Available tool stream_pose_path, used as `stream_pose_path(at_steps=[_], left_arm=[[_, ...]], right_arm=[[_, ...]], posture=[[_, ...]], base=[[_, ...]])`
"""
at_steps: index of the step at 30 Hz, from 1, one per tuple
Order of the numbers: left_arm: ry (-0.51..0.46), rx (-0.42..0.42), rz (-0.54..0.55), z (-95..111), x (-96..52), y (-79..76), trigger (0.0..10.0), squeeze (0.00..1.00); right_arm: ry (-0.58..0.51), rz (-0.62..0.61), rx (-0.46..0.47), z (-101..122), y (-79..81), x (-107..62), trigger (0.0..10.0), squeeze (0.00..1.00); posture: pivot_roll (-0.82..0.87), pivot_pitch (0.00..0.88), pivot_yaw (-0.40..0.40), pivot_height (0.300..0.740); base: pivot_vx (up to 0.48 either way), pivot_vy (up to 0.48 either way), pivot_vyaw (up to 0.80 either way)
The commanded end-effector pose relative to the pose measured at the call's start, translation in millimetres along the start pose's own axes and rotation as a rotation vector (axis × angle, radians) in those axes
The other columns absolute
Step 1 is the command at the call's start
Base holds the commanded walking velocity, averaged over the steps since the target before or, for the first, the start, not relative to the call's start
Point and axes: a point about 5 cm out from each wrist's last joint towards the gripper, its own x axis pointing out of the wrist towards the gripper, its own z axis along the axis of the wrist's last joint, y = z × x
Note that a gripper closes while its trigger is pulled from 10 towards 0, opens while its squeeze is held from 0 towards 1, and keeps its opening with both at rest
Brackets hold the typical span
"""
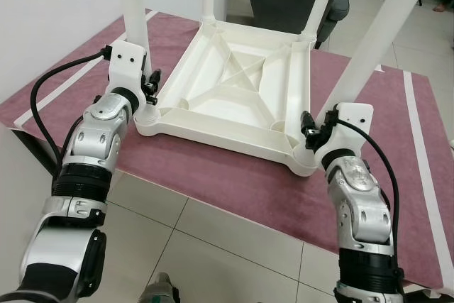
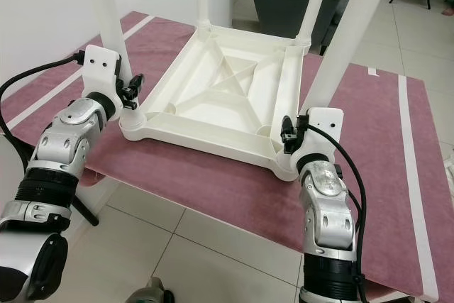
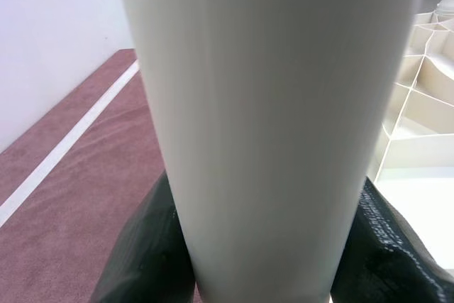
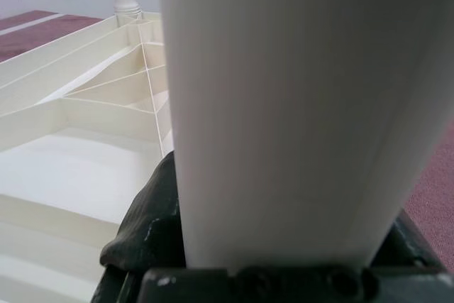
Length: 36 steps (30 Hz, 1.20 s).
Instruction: Building children table
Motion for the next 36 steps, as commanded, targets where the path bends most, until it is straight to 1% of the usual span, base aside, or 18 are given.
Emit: stream_pose_path(at_steps=[1,5,6,7,8,10,11,14,15,17,18,19,20,21,24,27,33,36], left_arm=[[-0.042,0.134,-0.180,2,-3.5,-24.3,10.0,0.00],[-0.042,0.134,-0.180,2,-3.5,-24.3,10.0,0.00],[-0.022,0.153,-0.204,-9,-8.1,-29.0,10.0,0.00],[-0.022,0.153,-0.204,-9,-8.1,-29.0,10.0,0.00],[-0.018,0.153,-0.228,-25,-16.3,-36.7,10.0,0.00],[-0.018,0.153,-0.228,-25,-16.3,-36.7,10.0,0.00],[-0.021,0.148,-0.238,-33,-21.7,-41.2,10.0,0.00],[-0.021,0.148,-0.238,-33,-21.7,-41.2,10.0,0.00],[-0.020,0.107,-0.243,-41,-26.0,-44.4,10.0,0.00],[-0.020,0.107,-0.243,-41,-26.0,-44.4,10.0,0.00],[-0.027,0.204,-0.222,-57,-42.5,-30.3,10.0,0.00],[-0.027,0.204,-0.222,-57,-42.5,-30.3,10.0,0.00],[-0.032,0.282,-0.217,-64,-53.3,-19.2,10.0,0.00],[-0.038,0.336,-0.211,-66,-58.2,-11.8,10.0,0.00],[-0.050,0.348,-0.193,-63,-56.6,-9.5,10.0,0.00],[-0.078,0.310,-0.140,-55,-44.9,-17.5,10.0,0.00],[-0.070,0.317,-0.120,-58,-42.9,-20.5,10.0,0.00],[-0.065,0.316,-0.095,-61,-42.2,-18.5,10.0,0.00]], right_arm=[[0.025,0.153,-0.018,-9,28.7,-3.7,10.0,0.00],[0.025,0.153,-0.018,-9,28.7,-3.7,10.0,0.00],[0.038,0.183,-0.014,-14,32.8,-6.9,10.0,0.00],[0.038,0.183,-0.014,-14,32.8,-6.9,10.0,0.00],[0.094,0.216,0.032,-29,41.2,-14.4,10.0,0.00],[0.094,0.216,0.032,-29,41.2,-14.4,10.0,0.00],[0.133,0.234,0.070,-39,47.0,-19.9,10.0,0.00],[0.133,0.234,0.070,-39,47.0,-19.9,10.0,0.00],[0.146,0.248,0.062,-46,52.8,-24.7,10.0,0.00],[0.146,0.248,0.062,-46,52.8,-24.7,10.0,0.00],[0.120,0.261,0.028,-44,46.1,-24.7,10.0,0.00],[0.120,0.261,0.028,-44,46.1,-24.7,10.0,0.00],[0.089,0.271,-0.005,-40,41.6,-24.3,10.0,0.00],[0.070,0.271,-0.013,-38,40.0,-23.7,10.0,0.00],[0.056,0.258,-0.019,-38,40.6,-22.6,10.0,0.00],[0.046,0.200,-0.008,-40,43.7,-20.0,10.0,0.00],[0.045,0.172,-0.020,-41,40.1,-18.5,10.0,0.00],[0.046,0.159,-0.026,-43,37.5,-17.7,10.0,0.00]], posture=[[0.10,0.006,-0.015,0.740],[0.10,0.006,-0.015,0.740],[0.10,0.006,-0.015,0.740],[0.10,0.006,-0.015,0.740],[0.10,0.007,-0.018,0.740],[0.10,0.007,-0.018,0.740],[0.10,0.007,-0.018,0.740],[0.10,0.007,-0.018,0.740],[0.10,0.008,-0.018,0.740],[0.10,0.008,-0.018,0.740],[0.10,0.000,-0.036,0.740],[0.10,0.000,-0.036,0.740],[0.10,0.000,-0.034,0.740],[0.10,0.000,-0.029,0.740],[0.10,0.000,-0.029,0.740],[0.09,0.000,-0.025,0.740],[0.09,0.000,-0.023,0.740],[0.10,0.000,-0.022,0.740]], base=[[0.000,0.000,0.00],[0.000,0.000,0.00],[0.000,0.000,0.00],[0.000,0.000,0.00],[0.000,0.000,0.00],[0.000,0.000,0.00],[0.000,0.000,0.00],[0.000,0.000,0.00],[0.000,0.000,0.00],[0.000,0.000,0.00],[0.000,0.000,0.00],[0.000,0.000,0.00],[0.000,0.000,0.00],[0.000,0.000,0.00],[0.000,0.000,0.00],[0.000,0.000,0.00],[0.000,0.000,0.00],[0.000,0.000,0.00]])
